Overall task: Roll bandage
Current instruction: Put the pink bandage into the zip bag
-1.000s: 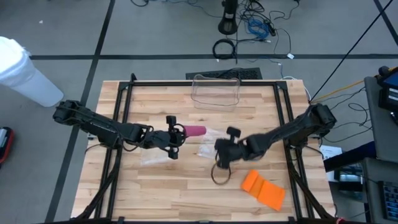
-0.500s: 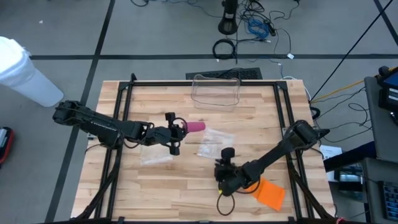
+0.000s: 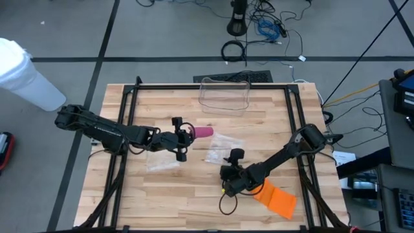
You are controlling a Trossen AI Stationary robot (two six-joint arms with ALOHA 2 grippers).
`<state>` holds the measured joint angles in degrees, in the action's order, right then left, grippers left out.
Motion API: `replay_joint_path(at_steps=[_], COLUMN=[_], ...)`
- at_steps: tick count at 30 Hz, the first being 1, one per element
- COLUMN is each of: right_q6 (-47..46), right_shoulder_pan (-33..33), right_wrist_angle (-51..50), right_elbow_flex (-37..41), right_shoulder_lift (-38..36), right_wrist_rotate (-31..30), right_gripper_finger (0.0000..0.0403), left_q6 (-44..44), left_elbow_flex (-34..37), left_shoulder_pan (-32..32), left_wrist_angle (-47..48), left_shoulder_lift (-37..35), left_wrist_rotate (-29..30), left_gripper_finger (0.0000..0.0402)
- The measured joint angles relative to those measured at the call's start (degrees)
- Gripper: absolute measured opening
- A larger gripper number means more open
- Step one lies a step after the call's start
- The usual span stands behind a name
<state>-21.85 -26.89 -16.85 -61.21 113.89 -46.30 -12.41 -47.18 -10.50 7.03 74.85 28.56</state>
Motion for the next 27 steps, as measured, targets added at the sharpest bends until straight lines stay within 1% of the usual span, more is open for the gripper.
replay_joint_path(at_steps=[4, 7, 24, 27], right_q6=[-0.18, 0.73, 1.53, 1.55], right_shoulder_pan=[1.03, 1.05, 1.05, 1.02], right_wrist_angle=[-1.71, -1.69, -2.15, -2.76], right_elbow_flex=[0.00, 0.02, -0.01, -0.02], right_shoulder_lift=[0.00, 0.00, -0.73, -1.42], right_wrist_rotate=[-0.13, -0.20, -0.64, -1.55], right_gripper_finger=[0.0143, 0.0134, 0.0132, 0.0132], left_q6=[0.01, 0.01, 0.01, 0.01], left_elbow_flex=[0.00, 0.00, 0.00, 0.00], left_shoulder_pan=[0.00, 0.00, 0.00, 0.00], left_wrist_angle=[0.15, 0.40, 1.14, 1.25], left_shoulder_lift=[0.00, 0.00, 0.00, 0.00], left_wrist_rotate=[0.00, 0.00, -0.02, -0.02], left_gripper_finger=[0.0026, 0.0027, 0.0027, 0.0027])
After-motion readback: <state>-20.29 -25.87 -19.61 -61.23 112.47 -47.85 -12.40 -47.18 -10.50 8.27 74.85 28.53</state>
